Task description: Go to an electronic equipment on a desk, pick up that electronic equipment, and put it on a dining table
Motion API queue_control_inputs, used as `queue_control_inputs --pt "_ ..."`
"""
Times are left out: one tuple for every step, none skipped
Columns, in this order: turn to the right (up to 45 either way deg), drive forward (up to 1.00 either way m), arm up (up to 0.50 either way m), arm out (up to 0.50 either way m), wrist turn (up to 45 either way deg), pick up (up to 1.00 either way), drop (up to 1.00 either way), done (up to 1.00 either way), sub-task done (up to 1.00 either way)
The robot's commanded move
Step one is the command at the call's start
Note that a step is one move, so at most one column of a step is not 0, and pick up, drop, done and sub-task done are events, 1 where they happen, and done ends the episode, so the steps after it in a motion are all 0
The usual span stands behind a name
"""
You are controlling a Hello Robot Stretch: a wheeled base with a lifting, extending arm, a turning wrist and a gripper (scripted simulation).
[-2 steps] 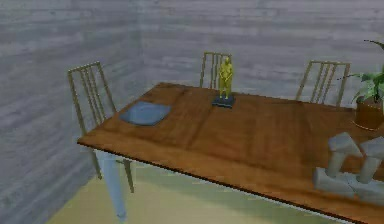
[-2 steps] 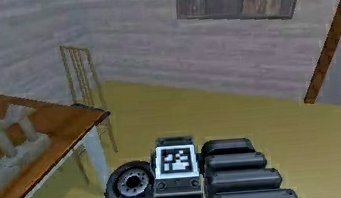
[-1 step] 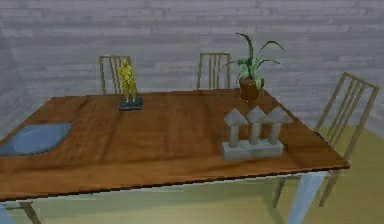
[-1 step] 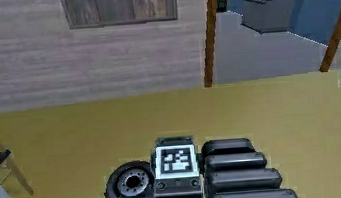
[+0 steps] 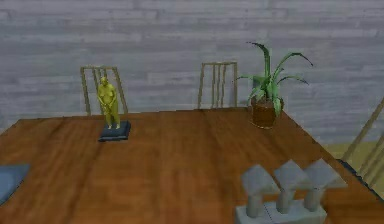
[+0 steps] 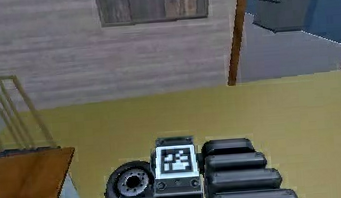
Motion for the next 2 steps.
queue_control_inputs --pt "45.0 0.00 0.00 0.00 0.0 0.00 0.00 0.00 0.00" --pt "45.0 0.00 0.00 0.00 0.0 0.00 0.00 0.00 0.00"
